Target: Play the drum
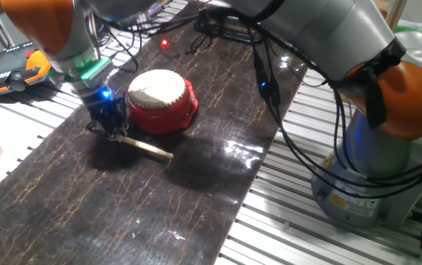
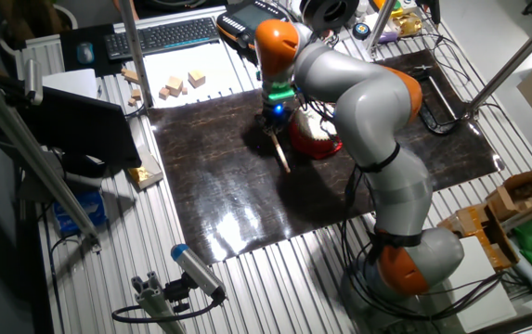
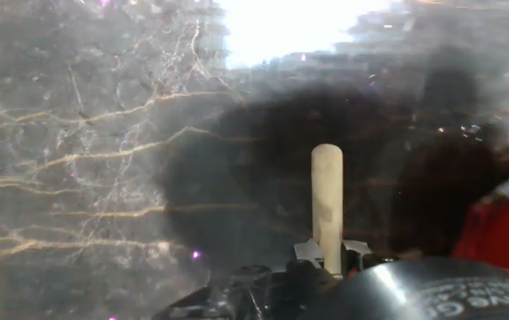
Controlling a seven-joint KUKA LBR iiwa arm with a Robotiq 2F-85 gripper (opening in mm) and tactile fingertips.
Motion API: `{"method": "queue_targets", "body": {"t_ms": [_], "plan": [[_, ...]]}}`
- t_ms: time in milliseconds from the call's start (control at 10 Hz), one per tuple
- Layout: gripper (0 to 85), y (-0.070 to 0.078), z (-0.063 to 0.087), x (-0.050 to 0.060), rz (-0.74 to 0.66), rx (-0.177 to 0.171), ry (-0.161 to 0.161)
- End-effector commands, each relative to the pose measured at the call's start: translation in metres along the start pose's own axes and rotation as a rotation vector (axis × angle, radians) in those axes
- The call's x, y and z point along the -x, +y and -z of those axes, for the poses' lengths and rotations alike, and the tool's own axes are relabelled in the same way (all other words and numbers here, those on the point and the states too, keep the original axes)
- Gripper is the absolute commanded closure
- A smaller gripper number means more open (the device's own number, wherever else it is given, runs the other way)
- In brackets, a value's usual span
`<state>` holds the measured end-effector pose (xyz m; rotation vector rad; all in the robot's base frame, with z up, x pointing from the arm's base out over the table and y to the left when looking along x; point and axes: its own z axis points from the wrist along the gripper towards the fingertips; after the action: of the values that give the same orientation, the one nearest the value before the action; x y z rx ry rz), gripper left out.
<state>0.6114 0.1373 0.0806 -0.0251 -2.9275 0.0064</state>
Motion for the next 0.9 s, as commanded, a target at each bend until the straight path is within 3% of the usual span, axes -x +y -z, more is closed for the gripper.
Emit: {"method": "queue_targets", "body": {"t_ms": [0,100,300,500,800], "plan": [[73.7,-0.003,0.018,-0.004,-0.018,0.008,0.001],[75.3,-0.009,0.030,-0.009,-0.034,0.023,-0.013],[76.0,-0.019,0.041,-0.017,-0.057,0.018,-0.028],[76.0,-0.029,0.049,-0.023,-0.065,-0.002,-0.034],[78.0,-0.032,0.051,-0.027,-0.055,0.014,-0.028]]}}
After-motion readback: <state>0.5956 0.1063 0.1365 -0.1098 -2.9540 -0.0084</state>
